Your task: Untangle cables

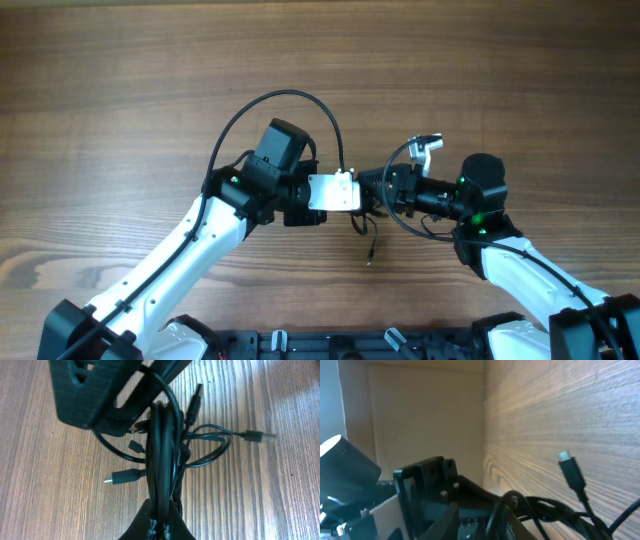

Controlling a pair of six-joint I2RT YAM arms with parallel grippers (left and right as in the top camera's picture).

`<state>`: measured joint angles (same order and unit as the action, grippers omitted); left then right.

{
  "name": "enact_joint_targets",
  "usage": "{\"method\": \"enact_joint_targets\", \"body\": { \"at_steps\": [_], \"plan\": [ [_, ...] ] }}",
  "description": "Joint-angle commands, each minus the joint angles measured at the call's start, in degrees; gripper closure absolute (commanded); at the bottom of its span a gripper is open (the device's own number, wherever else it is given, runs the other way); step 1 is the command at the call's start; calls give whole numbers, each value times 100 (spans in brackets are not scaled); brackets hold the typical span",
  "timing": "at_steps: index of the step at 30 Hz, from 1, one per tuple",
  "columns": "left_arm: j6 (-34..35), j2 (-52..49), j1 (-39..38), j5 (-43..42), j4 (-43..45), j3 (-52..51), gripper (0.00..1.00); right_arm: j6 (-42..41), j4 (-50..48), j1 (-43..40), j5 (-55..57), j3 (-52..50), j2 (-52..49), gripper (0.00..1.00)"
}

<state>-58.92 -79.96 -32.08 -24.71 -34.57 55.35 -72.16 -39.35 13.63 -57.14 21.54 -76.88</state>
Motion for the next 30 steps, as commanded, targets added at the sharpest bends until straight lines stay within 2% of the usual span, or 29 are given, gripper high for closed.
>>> {"method": "enact_joint_targets", "body": {
  "at_steps": [1,5,9,11,14,21,25,30],
  "plan": [
    [-50,-13,22,216,48,4,96,7,0,35,-424,57,-59,72],
    [-52,-13,22,599,52,4,96,42,7,35,-391,57,-59,69],
    [-52,-13,22,601,52,4,96,343,439,35,-26,57,-59,57],
    [-52,-13,22,601,55,4,96,481,693,35,28,57,-59,57],
    [-50,-13,22,564,52,4,96,468,527,35,-76,59,-59,55],
    [-48,-13,20,-474,48,4,96,120,-341,35,267,59,-59,54],
    [-50,-13,20,-964,50,4,96,-87,-424,35,754,59,-59,54],
    [-50,-13,4,-1438,48,4,96,-175,-535,33,2035,59,-59,54]
  ]
}}
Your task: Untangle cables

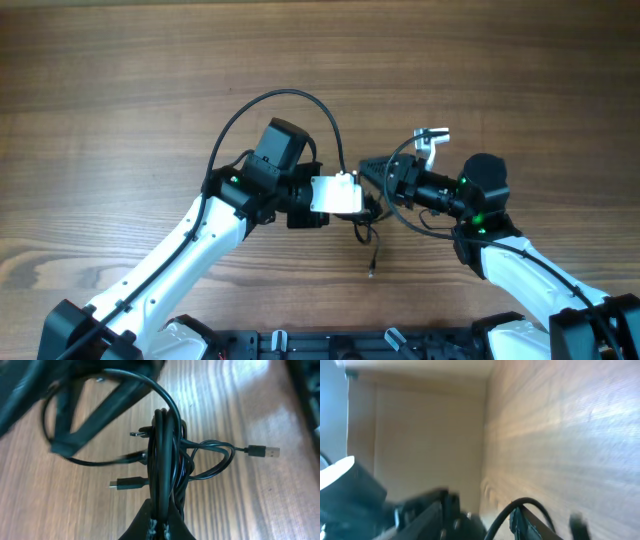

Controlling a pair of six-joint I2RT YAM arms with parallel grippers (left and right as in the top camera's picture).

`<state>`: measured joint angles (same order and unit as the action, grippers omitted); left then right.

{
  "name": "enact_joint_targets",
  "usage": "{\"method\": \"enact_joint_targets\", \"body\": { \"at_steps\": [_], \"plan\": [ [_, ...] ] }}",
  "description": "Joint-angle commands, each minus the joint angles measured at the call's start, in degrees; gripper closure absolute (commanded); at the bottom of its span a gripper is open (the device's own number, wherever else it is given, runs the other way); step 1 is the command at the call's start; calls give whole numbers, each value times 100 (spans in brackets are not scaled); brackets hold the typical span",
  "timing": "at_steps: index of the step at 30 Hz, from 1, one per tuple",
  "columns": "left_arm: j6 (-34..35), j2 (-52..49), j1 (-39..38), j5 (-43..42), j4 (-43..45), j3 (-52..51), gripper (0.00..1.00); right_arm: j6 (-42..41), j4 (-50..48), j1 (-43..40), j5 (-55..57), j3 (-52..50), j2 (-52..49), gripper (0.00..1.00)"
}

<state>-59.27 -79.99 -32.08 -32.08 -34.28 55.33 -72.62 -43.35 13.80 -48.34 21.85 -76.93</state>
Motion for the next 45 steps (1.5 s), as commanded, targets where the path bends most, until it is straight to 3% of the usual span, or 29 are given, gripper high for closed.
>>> {"method": "enact_joint_targets", "body": {
  "at_steps": [1,4,9,12,14,15,18,24,29,36,45],
  "plan": [
    [-15,-11,4,-774,20,7,96,-173,-212,15,1421,28,-55,54],
    [-13,-11,4,-925,-4,7,96,-278,-446,15,2256,28,-55,54],
    [-9,-11,11,-743,-28,7,96,83,-348,15,2555,26,-55,55],
    [363,-11,26,68,7,7,96,271,-208,15,2387,26,-55,74],
    [820,-11,114,688,2,7,96,358,-205,15,2343,26,-55,81],
    [975,-11,177,885,-2,7,96,367,-201,17,2334,26,-55,81],
    [1329,-11,487,1110,-20,7,96,898,-195,15,2175,26,-55,67],
    [1344,-11,798,1093,-155,7,96,1563,750,17,1539,28,-55,55],
    [1344,-11,780,713,-157,7,96,1565,940,216,1510,61,-55,55],
    [1346,-11,780,186,-380,7,96,1705,1010,890,2747,138,-55,54],
    [1344,-11,782,17,-566,7,96,1644,820,922,1801,302,-55,57]
  ]
}}
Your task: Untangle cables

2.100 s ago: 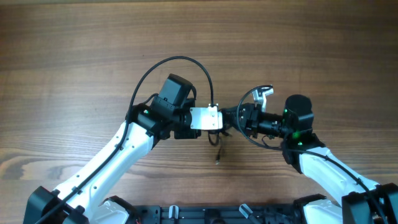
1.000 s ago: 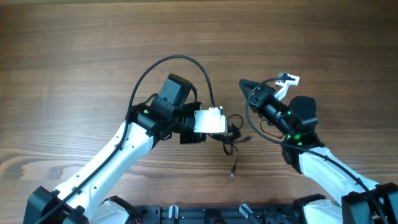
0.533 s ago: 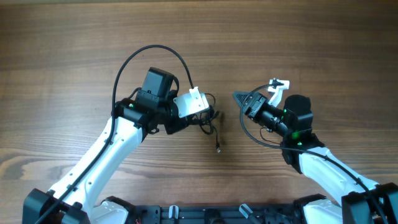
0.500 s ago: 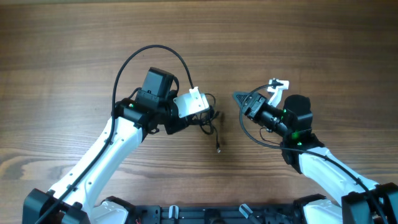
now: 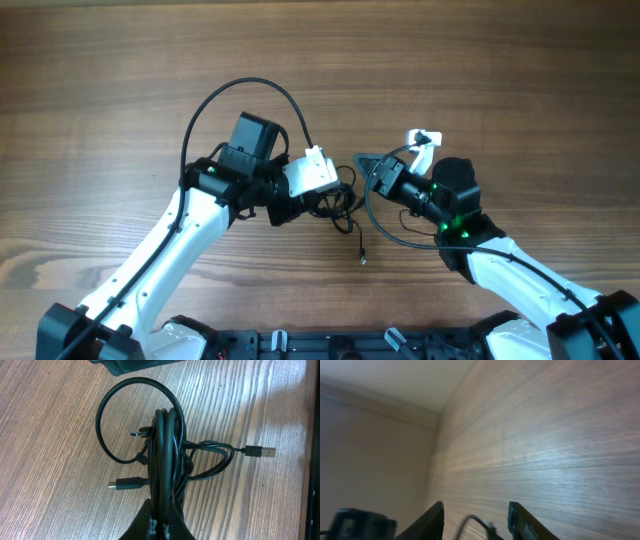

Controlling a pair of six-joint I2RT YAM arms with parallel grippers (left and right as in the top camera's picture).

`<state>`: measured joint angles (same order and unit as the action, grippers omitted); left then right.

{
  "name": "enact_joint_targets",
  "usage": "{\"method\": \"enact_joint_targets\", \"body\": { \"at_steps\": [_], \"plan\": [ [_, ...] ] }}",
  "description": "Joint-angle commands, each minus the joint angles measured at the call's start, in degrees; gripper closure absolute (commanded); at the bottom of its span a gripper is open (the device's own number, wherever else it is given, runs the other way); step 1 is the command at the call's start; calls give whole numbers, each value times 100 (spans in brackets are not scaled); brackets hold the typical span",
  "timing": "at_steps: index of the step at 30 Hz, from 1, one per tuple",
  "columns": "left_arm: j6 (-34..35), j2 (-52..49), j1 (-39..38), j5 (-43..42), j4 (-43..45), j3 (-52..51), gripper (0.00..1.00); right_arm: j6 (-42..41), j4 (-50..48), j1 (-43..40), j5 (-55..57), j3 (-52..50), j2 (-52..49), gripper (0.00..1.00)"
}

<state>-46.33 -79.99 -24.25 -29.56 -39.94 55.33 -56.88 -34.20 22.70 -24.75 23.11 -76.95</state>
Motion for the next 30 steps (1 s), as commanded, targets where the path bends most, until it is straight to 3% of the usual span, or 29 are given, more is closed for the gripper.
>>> {"method": "enact_joint_targets", "body": {
  "at_steps": [1,8,12,16,23,30],
  "plan": [
    [50,-11,0,-234,0,7,96,70,-98,33,-669,175,-52,60],
    [28,-11,0,-234,2,7,96,289,354,39,-1141,175,-55,73],
    [28,-11,0,-232,2,7,96,282,142,114,-1132,175,-52,95],
    [57,-11,7,-114,0,7,96,251,-317,81,-1047,175,-52,95],
    [1690,-11,372,-59,177,7,96,-90,-728,-221,-981,175,-52,95],
    [4378,-11,979,-61,769,7,96,-365,-857,-227,-1222,175,-42,95]
  ]
}}
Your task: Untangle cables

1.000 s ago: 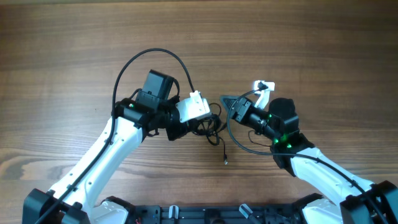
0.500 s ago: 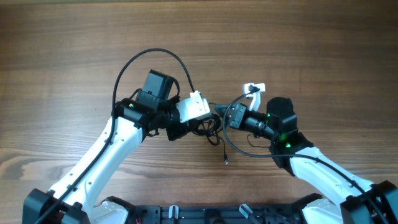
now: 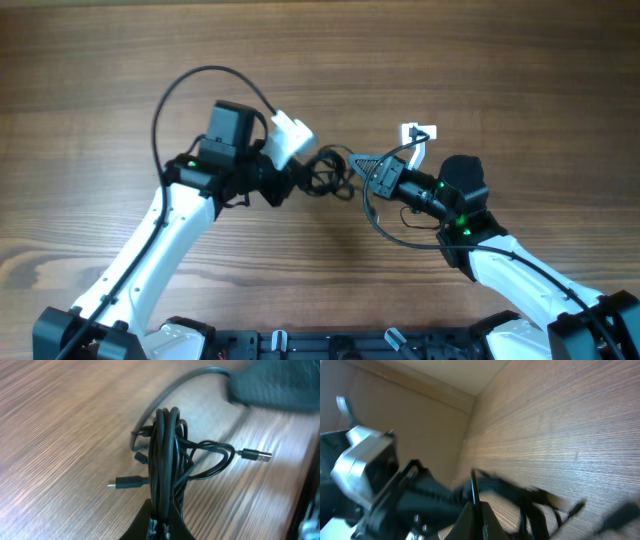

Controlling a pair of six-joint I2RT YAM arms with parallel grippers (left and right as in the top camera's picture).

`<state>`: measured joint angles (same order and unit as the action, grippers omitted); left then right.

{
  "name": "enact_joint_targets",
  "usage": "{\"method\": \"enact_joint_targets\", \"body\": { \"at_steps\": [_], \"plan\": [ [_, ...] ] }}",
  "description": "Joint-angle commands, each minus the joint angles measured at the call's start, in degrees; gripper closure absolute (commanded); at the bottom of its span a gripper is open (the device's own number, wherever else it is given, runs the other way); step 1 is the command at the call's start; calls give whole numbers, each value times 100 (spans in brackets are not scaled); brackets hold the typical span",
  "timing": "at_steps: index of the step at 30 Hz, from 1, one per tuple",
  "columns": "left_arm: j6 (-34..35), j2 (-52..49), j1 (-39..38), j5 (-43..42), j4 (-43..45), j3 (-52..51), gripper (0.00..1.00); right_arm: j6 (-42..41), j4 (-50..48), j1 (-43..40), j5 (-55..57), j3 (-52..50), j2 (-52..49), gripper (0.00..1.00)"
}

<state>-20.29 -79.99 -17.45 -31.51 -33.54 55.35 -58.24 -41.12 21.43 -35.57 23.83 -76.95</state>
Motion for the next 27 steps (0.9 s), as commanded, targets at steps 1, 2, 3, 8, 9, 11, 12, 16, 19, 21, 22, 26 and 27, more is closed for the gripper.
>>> {"method": "enact_joint_targets", "body": {
  "at_steps": [1,2,3,8,9,11,12,16,19,21,22,26,27],
  "plan": [
    [2068,-11,339,133,190,4,96,-356,-339,-98,-284,103,-42,95],
    [2221,-11,350,138,219,4,96,-402,-529,-94,-415,103,-42,95],
    [2295,-13,348,133,254,4,96,-463,-721,-61,-494,103,-42,95],
    [3303,-13,348,136,647,4,96,-444,-868,422,-461,103,-48,95],
    [3469,-13,348,136,767,4,96,-339,-553,533,-334,103,-48,95],
    [3622,-13,350,157,944,4,96,-282,-2,654,-127,103,-48,96],
    [3624,-13,350,236,1003,4,96,-278,295,719,-33,103,-48,95],
    [3906,-13,382,997,857,4,96,-168,627,798,17,103,-46,96],
    [4256,-13,525,1475,798,4,96,-164,619,798,20,103,-46,95],
    [4461,-13,656,1445,874,4,96,-127,658,798,22,103,-46,96],
    [4516,-13,693,1443,892,4,96,-131,702,798,22,103,-48,95],
    [4524,-13,734,1414,914,4,96,-133,994,798,15,103,-48,96],
    [4544,-13,734,1399,914,4,96,-136,1054,798,15,103,-48,95]
  ]
}}
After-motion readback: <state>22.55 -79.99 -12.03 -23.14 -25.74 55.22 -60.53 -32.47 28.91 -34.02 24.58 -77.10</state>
